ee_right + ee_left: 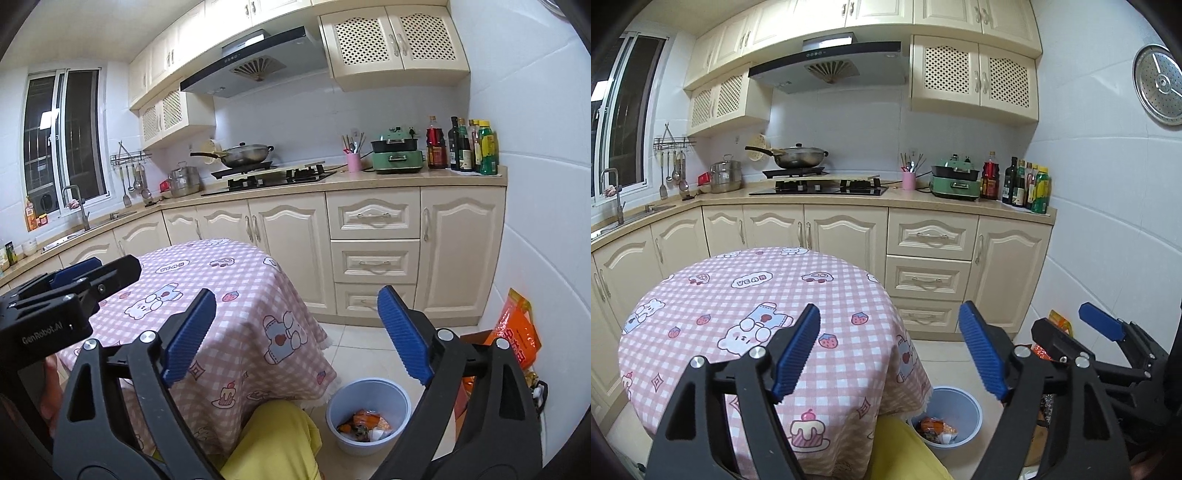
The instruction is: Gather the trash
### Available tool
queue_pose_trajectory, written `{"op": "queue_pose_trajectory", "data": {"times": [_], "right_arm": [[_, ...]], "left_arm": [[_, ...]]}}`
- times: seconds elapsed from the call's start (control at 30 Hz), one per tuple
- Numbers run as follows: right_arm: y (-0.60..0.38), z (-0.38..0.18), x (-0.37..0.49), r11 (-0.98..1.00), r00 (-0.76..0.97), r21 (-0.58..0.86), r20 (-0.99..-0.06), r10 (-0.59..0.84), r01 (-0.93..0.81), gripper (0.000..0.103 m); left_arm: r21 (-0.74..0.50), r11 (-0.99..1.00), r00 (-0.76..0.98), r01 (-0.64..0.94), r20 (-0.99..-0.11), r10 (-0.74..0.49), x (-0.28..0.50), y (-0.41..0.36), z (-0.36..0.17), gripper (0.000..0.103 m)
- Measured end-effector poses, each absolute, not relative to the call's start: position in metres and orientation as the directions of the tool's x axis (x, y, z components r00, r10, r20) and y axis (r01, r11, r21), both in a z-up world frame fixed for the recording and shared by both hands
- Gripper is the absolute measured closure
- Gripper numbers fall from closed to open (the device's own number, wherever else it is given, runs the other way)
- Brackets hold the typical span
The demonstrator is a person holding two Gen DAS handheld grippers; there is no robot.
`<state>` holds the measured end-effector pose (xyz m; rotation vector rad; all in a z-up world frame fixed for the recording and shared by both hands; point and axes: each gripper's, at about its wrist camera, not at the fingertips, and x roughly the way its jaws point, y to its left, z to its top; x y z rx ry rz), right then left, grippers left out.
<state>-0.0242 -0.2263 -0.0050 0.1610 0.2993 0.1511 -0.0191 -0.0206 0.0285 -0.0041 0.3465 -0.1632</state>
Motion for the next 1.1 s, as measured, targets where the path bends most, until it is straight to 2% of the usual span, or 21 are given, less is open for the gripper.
{"op": "queue_pose_trajectory", "data": {"times": [0.53, 1.1], "right_arm": [[-0.224, -0.012, -0.023, 0.974, 0.933, 0.199, -0.317, 0.171, -0.111, 0.013], [-0.222, -0.004, -0.033, 0.972, 0.940, 0.205, -0.296, 0.172, -0.113, 0.012]], "left_arm": [[-0.033, 0.988, 0.925, 0.150, -0.347, -0.152, -0.020, -0.022, 0.025, 0.025], [-0.026, 0.989, 0.927, 0.148, -0.345, -0.148, -0.020, -0.018, 0.023, 0.025]]}}
